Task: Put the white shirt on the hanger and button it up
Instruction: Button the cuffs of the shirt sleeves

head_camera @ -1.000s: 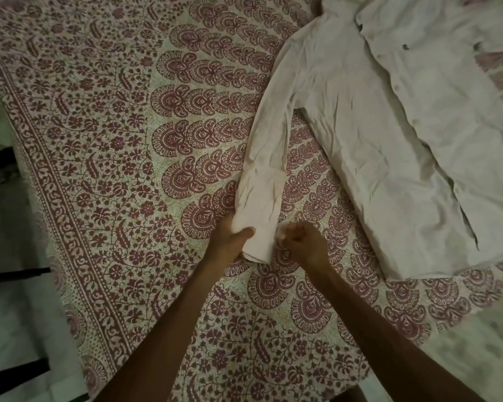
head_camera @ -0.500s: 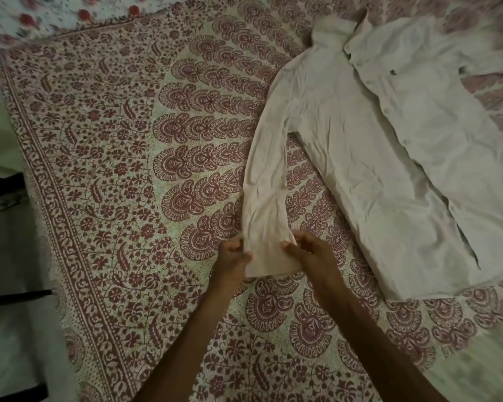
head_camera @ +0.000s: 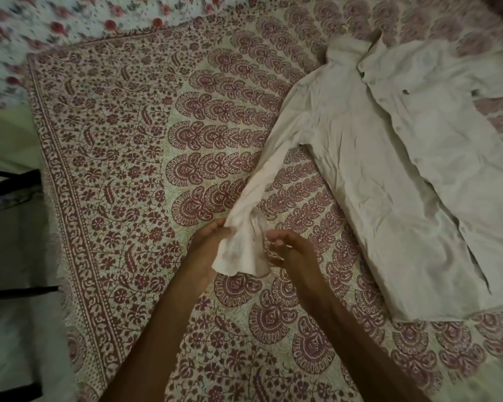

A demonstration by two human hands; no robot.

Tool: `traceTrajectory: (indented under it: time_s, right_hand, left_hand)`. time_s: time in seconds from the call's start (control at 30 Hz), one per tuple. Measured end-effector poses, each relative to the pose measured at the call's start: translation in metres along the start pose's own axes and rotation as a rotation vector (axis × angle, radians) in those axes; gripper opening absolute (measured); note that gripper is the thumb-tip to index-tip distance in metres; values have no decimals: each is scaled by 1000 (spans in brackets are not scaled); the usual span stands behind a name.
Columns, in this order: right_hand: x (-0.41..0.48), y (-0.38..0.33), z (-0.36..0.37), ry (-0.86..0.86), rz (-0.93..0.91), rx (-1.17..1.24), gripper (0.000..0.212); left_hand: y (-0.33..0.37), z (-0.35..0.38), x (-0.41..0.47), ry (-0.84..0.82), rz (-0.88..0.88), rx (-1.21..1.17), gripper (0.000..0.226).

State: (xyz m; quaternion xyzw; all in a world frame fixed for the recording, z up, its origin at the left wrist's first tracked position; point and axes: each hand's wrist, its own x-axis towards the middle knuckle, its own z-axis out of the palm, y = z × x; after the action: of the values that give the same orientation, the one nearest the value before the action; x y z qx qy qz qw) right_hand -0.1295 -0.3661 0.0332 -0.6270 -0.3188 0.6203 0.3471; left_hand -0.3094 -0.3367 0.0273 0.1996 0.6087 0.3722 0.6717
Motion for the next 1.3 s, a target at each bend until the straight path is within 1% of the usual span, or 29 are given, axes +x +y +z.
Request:
traceTrajectory:
  time_s: [0.03, 0.07, 0.13, 0.17, 0.2, 0.23, 0.27, 0.3, 0.37, 0.43, 0.47, 0.5, 0.53, 0.57, 0.6, 0.67, 0.73, 0.77, 0.83, 0.9, 0.97, 1.0, 1.07, 1.13, 1.17, 1.23, 1.3]
  right_hand:
    - [1, 6, -2, 26, 39, -68, 20]
    - [2, 12, -4, -10, 99, -108, 28]
    - [7, 26, -7, -150, 281, -61, 52]
    - [10, 31, -8, -204, 355, -11, 55]
    - [12, 36, -7, -234, 392, 41, 50]
    - [15, 37, -6, -221, 386, 59, 41]
    - [17, 40, -4, -150, 355, 43, 32]
    - [19, 41, -3, -33, 295, -4, 26]
    - [21, 46, -4, 203, 90, -210, 25]
    - [19, 50, -6, 295, -117, -423, 24]
    - [18, 51, -7, 317, -175, -502, 20]
    - [16, 52, -8, 335, -208, -567, 15]
    - [15, 53, -8, 353, -225, -623, 11]
    - [14, 54, -8, 369, -241, -661, 8]
    - [14, 55, -7, 382, -260, -691, 7]
    - [9, 59, -5, 385, -298, -715, 10]
    - [5, 64, -2, 366, -306, -722, 13]
    - [3, 65, 1, 346, -285, -715, 13]
    - [4, 67, 4, 319, -178, -649, 6]
    - [9, 68, 5, 311, -47, -552, 8]
    - [12, 69, 6, 310, 14, -509, 10]
    - [13, 68, 6, 309, 28, -498, 10]
    - [13, 68, 8, 314, 58, -460, 13]
    - [11, 66, 7, 327, 89, -362, 19]
    - [8, 65, 7, 334, 99, -290, 23]
    - [3, 61, 7, 351, 105, -130, 28]
    - [-3, 58, 10, 377, 72, -25, 27]
  left_hand:
    - [-1, -2, 0, -25, -27, -59, 20]
    - [-3, -4, 3, -40, -50, -84, 21]
    - [-14, -8, 10, -29, -74, -29, 24]
    - [-22, -11, 14, -13, -84, 27, 27]
    - [-32, -12, 17, 8, -92, 95, 30]
    - [-40, -13, 20, 35, -80, 172, 32]
    - [-49, -14, 22, 83, -33, 272, 32]
    - [-55, -15, 22, 141, 44, 379, 33]
    - [-62, -14, 18, 250, 220, 573, 37]
    - [-70, -13, 12, 345, 421, 873, 39]
    - [-74, -12, 9, 364, 524, 1018, 35]
    - [-79, -10, 7, 338, 601, 1093, 29]
    - [-85, -8, 5, 280, 614, 1094, 23]
    - [-89, -6, 3, 220, 584, 1068, 21]
    - [-95, -6, 2, 169, 539, 1044, 23]
    - [-105, -8, 3, 148, 503, 1051, 29]
    - [-109, -8, 3, 163, 548, 1093, 27]
    - [-111, -8, 3, 168, 582, 1117, 23]
    - [-110, -6, 2, 165, 636, 1180, 16]
    - [-110, -6, 2, 161, 647, 1253, 13]
    - [-109, -4, 3, 141, 623, 1260, 12]
    - [-106, -3, 3, 129, 587, 1216, 13]
    - [-96, -2, 2, 135, 440, 1050, 13]
    - [-82, 1, 3, 118, 260, 845, 13]
    - [-75, 3, 4, 90, 215, 759, 13]
    - [-64, 9, 1, 31, 197, 672, 11]
    - [-57, 18, -3, 0, 201, 671, 8]
